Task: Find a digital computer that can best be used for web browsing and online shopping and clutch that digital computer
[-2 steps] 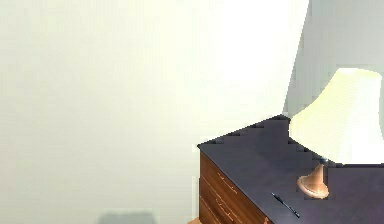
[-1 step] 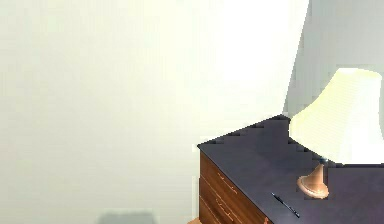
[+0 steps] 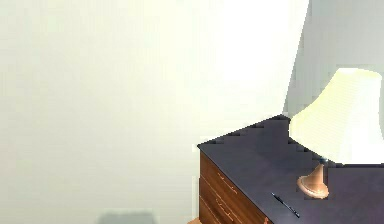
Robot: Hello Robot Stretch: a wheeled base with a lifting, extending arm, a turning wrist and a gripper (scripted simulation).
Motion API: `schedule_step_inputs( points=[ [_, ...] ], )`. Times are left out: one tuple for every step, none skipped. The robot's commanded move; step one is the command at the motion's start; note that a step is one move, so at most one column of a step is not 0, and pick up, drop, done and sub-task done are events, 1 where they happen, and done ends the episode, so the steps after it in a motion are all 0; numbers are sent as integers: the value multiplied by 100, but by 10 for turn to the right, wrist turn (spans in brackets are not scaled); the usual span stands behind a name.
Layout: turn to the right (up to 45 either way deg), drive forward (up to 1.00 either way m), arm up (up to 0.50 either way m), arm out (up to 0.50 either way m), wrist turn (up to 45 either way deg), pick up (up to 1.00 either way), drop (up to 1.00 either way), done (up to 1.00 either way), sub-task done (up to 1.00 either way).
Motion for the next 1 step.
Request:
schedule_step_inputs(
  points=[
    [0,0,-30,0,0,0,0,0,0]
  ],
)
